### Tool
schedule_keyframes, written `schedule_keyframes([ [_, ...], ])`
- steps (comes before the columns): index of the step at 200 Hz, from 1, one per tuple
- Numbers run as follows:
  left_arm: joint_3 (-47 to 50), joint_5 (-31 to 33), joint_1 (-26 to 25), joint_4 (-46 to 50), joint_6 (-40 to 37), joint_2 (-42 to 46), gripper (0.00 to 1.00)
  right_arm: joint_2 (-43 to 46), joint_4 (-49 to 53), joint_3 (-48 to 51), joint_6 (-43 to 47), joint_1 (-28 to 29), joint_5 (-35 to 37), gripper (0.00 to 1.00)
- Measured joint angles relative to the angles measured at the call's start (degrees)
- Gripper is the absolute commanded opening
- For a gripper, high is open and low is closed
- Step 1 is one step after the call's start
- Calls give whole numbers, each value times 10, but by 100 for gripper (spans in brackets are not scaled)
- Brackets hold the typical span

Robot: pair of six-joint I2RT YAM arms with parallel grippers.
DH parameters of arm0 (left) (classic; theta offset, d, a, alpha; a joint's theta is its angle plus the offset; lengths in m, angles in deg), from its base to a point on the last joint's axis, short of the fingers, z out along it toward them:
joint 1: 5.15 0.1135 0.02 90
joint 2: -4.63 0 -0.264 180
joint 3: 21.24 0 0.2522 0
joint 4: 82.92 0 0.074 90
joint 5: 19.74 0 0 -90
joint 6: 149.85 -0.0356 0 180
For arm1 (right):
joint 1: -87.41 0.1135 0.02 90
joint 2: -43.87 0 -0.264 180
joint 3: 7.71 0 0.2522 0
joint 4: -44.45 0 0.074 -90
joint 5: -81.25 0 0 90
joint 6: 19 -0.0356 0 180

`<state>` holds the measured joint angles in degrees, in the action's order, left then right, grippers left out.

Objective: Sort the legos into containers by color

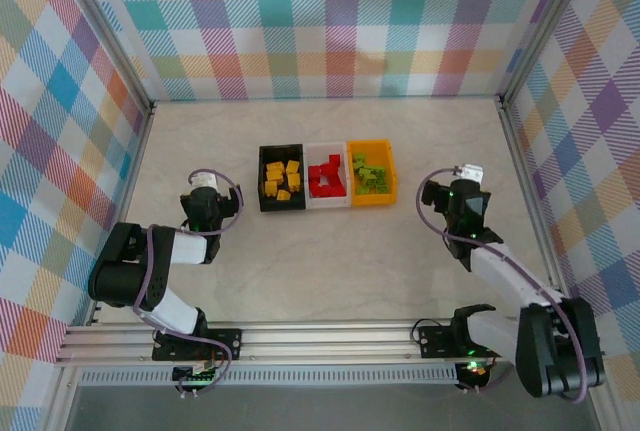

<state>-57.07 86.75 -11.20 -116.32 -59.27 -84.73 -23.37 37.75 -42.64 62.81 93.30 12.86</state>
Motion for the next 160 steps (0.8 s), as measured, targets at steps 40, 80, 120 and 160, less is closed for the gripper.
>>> schedule_keyframes([
  [40, 0, 0, 0, 0, 0, 0, 100, -117, -145, 16, 38, -28, -77, 100],
  [80, 0, 0, 0, 0, 0, 0, 100, -206, -239, -2, 57, -32, -129, 100],
  [120, 0, 0, 0, 0, 0, 0, 100, -211, -259, -4, 59, -45, -159, 100],
  [160, 0, 0, 0, 0, 0, 0, 100, -211, -271, -4, 59, -45, -164, 100],
])
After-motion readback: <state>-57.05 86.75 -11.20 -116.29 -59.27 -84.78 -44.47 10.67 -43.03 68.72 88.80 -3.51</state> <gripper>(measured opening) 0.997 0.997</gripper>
